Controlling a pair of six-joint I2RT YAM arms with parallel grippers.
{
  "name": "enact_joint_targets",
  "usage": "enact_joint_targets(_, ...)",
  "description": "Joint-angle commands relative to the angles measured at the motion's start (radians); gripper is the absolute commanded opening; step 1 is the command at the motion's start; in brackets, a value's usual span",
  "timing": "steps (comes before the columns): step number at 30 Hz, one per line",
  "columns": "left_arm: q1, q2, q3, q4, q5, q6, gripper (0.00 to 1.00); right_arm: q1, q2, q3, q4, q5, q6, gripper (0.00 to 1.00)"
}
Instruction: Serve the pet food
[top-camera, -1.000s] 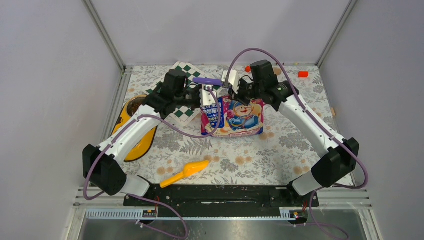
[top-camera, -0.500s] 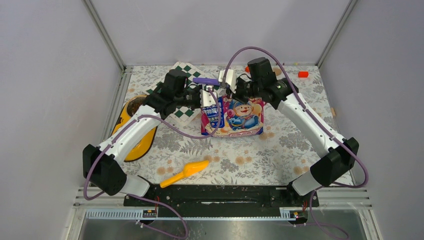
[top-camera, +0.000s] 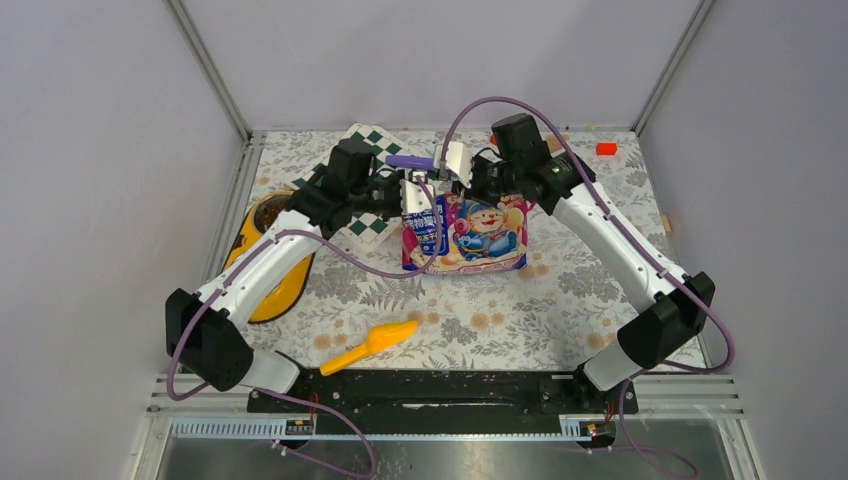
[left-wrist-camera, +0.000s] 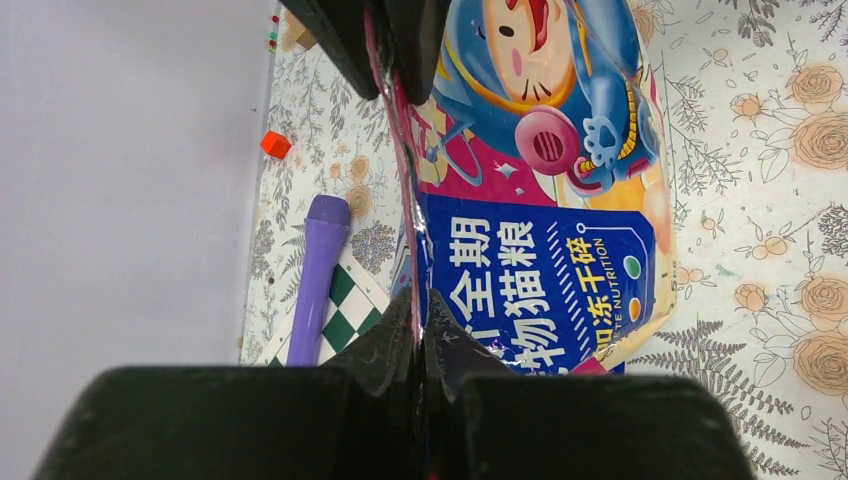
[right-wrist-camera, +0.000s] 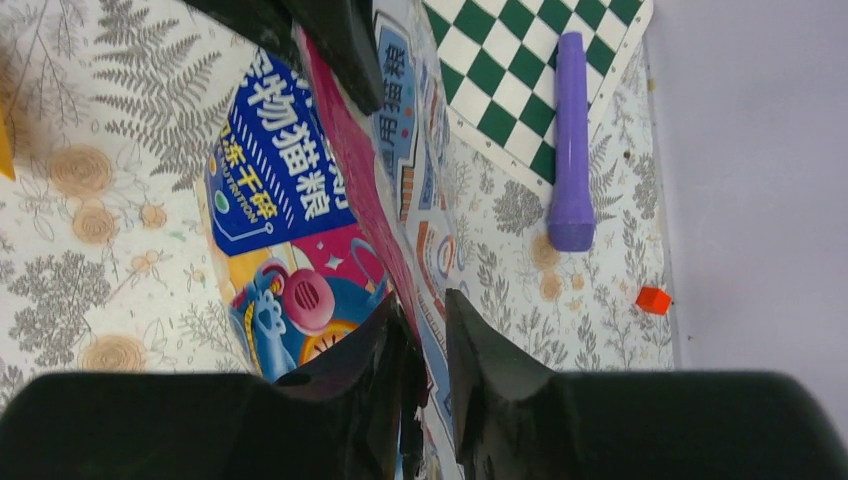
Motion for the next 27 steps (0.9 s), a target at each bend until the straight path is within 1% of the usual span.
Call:
enact_joint_targets(1,0.002,-0.02,0.014,-0.012,0.008,0.01,0.03,0.003,-0.011,0.052,-0.085,0.085,-0.069,0.26)
enact_joint_targets(2,0.002,-0.019,0.013,-0.012,0.008,0.011,0.03,0.004,-0.003,0.058,-0.092,0.089,-0.071,0.23)
enact_joint_targets(5,0.006,-0.02,0.014,-0.014,0.007,0.013,0.03,0.004,0.005,0.067,-0.093,0.083,-0.073,0.05)
enact_joint_targets(6,0.007,-0.021,0.013,-0.014,0.008,0.013,0.02,0.004,0.007,0.074,-0.094,0.082,-0.071,0.0)
enact_joint_targets(12,0.009,-0.03,0.008,-0.018,0.01,0.014,0.02,0.004,-0.001,0.103,-0.105,0.079,-0.072,0.0)
enact_joint_targets(13,0.009,-0.032,0.006,-0.018,0.01,0.013,0.02,0.004,-0.003,0.105,-0.104,0.089,-0.069,0.05)
enact_joint_targets(15,0.009,-0.034,0.002,-0.017,0.01,0.015,0.04,0.003,-0.009,0.099,-0.105,0.121,-0.066,0.19)
enact_joint_targets(16,0.009,-0.036,0.001,-0.017,0.008,0.015,0.04,0.001,-0.014,0.093,-0.104,0.139,-0.069,0.24)
enact_joint_targets(17,0.009,-0.038,-0.001,-0.016,0.008,0.014,0.05,-0.001,-0.02,0.085,-0.104,0.153,-0.072,0.27)
enact_joint_targets(18,0.009,-0.04,-0.004,-0.015,0.009,0.014,0.05,-0.006,-0.027,0.077,-0.105,0.161,-0.074,0.27)
enact_joint_targets(20,0.009,-0.041,-0.007,-0.012,0.01,0.014,0.05,-0.017,-0.037,0.064,-0.106,0.159,-0.078,0.26)
enact_joint_targets(22,0.01,-0.043,-0.009,-0.012,0.009,0.014,0.05,-0.021,-0.043,0.059,-0.104,0.157,-0.085,0.15)
enact_joint_targets(24,0.011,-0.043,-0.008,-0.013,0.008,0.014,0.05,-0.023,-0.041,0.061,-0.104,0.154,-0.088,0.0)
enact_joint_targets(27,0.012,-0.043,-0.007,-0.014,0.009,0.016,0.01,-0.027,-0.043,0.058,-0.105,0.154,-0.085,0.0)
